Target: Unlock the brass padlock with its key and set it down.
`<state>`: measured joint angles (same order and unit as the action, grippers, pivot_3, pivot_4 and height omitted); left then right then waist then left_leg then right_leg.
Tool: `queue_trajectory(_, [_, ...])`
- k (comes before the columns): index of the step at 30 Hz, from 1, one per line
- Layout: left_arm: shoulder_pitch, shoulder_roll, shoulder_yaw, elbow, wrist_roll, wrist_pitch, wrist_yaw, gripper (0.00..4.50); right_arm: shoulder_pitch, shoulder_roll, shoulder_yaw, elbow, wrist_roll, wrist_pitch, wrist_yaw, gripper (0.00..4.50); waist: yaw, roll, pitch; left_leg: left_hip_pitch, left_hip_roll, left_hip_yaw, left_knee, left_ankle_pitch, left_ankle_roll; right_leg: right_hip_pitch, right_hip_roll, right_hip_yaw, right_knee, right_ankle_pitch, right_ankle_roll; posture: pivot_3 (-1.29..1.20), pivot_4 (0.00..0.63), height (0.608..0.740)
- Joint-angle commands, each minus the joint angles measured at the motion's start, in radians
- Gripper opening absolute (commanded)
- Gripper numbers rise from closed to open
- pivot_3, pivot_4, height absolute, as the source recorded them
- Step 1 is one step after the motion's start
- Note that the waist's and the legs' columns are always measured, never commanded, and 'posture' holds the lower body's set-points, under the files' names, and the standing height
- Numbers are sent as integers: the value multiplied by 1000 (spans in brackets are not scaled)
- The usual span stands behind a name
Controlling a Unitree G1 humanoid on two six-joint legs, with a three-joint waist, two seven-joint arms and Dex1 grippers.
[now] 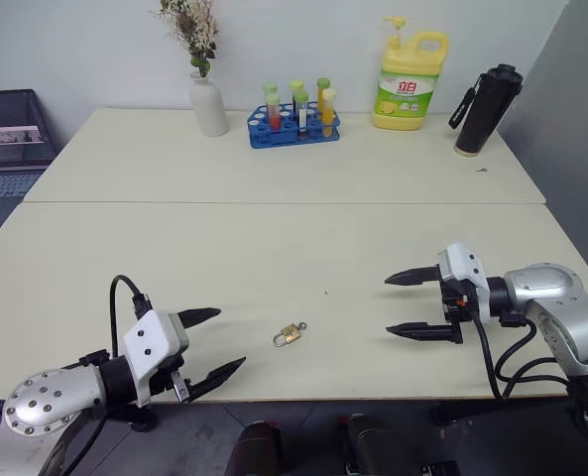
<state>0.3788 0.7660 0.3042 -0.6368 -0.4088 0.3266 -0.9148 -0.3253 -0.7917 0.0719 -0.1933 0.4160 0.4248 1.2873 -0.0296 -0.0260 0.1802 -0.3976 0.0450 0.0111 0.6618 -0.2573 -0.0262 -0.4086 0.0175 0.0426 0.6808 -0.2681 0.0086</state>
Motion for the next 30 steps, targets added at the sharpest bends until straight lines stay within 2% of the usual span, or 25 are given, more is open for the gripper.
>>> queue_trajectory(1, [-24, 32, -4, -43, -62, 20, -41, 4500, -8, -6, 4, -30, 23, 15, 7, 4475, 0, 0, 0, 0, 0, 0, 0, 0, 0, 0, 0, 0, 0, 0, 0, 0, 150, 740])
queue_trajectory(12, [-15, 45, -15, -43, -97, 63, -53, 4500, -13, -9, 15, -51, 30, 31, 7, 4475, 0, 0, 0, 0, 0, 0, 0, 0, 0, 0, 0, 0, 0, 0, 0, 0, 150, 740])
queue_trajectory(18, [-23, 1, -147, -32, 8, 67, 42, 4500, 28, 7, 47, -179, 53, 124, -64, 4475, 0, 0, 0, 0, 0, -1, 0, 0, 0, 0, 0, 0, 0, 0, 0, 0, 150, 740])
queue_trajectory(22, [-84, -31, -252, 8, 92, 79, 113, 4500, 28, 23, 66, -204, 20, 161, -149, 4475, 1, 0, 0, 0, 0, -1, 1, 0, 0, 0, 0, 0, 0, 0, 0, 0, 150, 740])
queue_trajectory(25, [-163, -68, -334, 70, 174, 79, 176, 4500, 27, 16, 75, -206, 12, 155, -160, 4475, 2, 0, 0, 0, -1, -1, 1, 0, 0, 1, 0, 0, 0, 0, 0, 0, 150, 740])
queue_trajectory(30, [-264, -121, -408, 134, 203, 121, 212, 4500, 40, 12, 71, -221, 13, 151, -170, 4475, 2, 0, 0, 0, -1, -1, 1, 0, 0, 1, 0, 0, 0, 0, 0, 0, 150, 740])
